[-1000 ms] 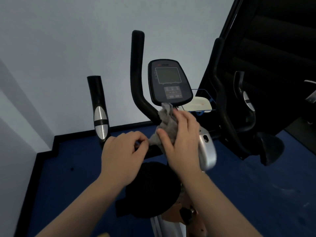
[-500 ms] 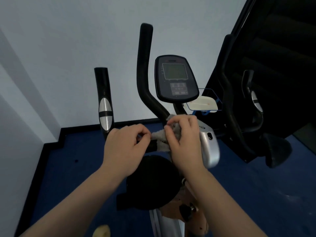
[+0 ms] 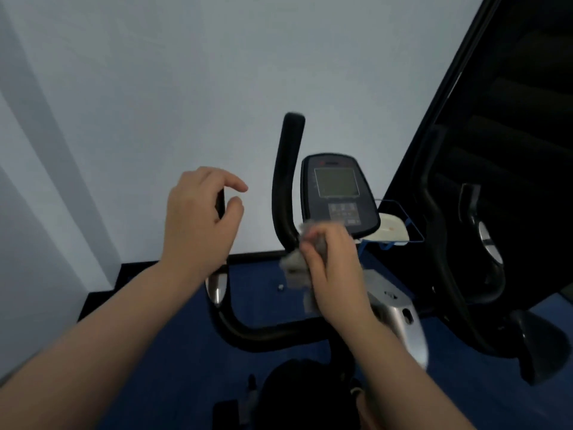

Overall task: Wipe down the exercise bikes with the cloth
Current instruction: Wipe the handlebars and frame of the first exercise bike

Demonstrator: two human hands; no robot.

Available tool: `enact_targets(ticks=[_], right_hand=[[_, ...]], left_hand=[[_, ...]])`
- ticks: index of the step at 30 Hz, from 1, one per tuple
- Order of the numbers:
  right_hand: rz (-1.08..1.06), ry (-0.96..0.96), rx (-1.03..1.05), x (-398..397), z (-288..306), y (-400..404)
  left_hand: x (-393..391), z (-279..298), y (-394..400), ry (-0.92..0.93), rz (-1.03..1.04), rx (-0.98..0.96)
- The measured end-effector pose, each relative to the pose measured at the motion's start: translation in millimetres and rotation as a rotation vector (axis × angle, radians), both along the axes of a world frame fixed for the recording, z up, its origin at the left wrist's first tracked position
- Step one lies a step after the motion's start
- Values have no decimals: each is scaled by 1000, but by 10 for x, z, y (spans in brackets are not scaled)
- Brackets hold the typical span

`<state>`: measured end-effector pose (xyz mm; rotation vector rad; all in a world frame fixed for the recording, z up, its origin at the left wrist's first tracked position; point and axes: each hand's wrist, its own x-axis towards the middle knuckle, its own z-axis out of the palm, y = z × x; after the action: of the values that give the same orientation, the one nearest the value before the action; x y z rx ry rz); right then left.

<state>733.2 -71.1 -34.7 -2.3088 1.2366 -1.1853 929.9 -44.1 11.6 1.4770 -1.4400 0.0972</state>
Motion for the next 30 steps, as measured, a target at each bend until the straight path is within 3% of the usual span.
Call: enact_targets(ticks=[3,6,11,16,22,27,30], right_hand=[[-28,56,-50,-164,-114,183],[-21,105,-54,163,92,-130],[-122,44,-11,467,163,-247],[-23,253,-155,229,94,-123],[-162,-127,84,667,376,-527],[-58,27,36,429,225,-326],[-116,-94,76,663,431,-611]], left_hand=[[178,-6,-209,-32,-46,54],[199,-177,-299,-66,-97,154],[154,-271,-335,-44,-32,92],[118,-293,-359,12,-29,37],[132,-280,-364,-22,-28,40],[135,-285,-362,3,-38,35],[135,-287,-368,-6,-39,30]])
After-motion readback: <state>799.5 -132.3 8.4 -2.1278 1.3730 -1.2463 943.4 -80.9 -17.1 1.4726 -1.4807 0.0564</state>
